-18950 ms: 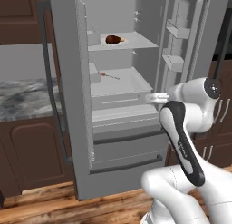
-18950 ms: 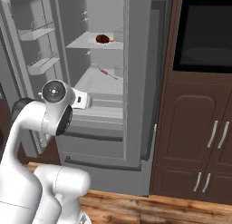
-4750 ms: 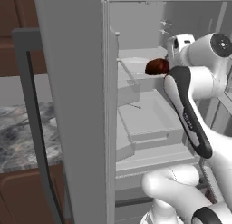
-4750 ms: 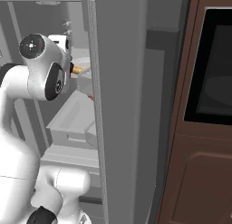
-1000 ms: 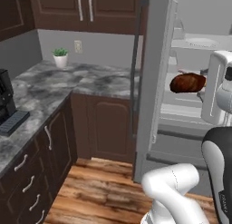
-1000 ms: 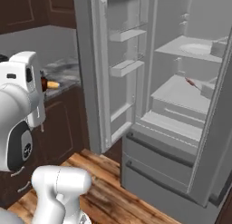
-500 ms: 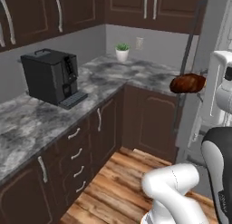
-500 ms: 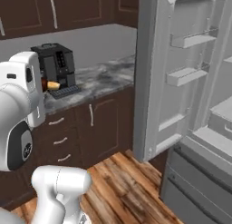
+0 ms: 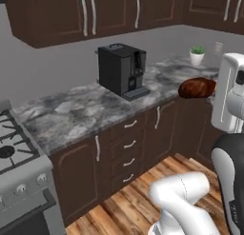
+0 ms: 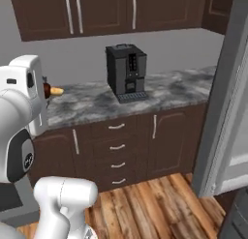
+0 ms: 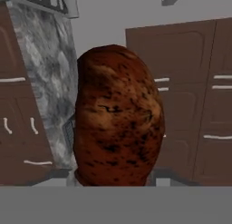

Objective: Retrieve the steak from the fridge and place it on the saucepan with marinade on the stove.

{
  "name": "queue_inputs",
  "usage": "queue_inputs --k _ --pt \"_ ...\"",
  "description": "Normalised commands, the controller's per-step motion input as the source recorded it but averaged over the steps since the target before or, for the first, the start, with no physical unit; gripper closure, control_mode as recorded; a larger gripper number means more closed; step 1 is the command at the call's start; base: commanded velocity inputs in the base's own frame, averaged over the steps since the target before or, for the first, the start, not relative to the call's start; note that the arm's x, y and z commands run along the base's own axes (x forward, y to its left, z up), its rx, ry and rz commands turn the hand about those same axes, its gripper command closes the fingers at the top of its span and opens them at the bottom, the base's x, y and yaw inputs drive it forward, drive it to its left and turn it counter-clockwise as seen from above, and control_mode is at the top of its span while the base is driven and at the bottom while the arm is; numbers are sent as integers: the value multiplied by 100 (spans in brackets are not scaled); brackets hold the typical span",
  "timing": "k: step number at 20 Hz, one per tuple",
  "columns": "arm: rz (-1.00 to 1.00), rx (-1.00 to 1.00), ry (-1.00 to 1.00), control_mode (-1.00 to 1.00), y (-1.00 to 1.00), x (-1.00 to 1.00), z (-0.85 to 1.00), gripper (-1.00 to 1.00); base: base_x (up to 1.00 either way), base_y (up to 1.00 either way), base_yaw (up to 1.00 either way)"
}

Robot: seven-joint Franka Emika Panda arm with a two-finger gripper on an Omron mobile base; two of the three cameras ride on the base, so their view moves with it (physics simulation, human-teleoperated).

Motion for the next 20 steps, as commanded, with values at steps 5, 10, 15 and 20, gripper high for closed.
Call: queue_inputs --k 5,10,15,20 --pt "0 0 0 100 0 0 0 100 -13 38 55" --pt "0 0 0 100 0 0 0 100 -10 35 51" --pt "0 0 0 100 0 0 0 100 -3 34 33" --pt "0 0 0 100 0 0 0 100 2 58 12"
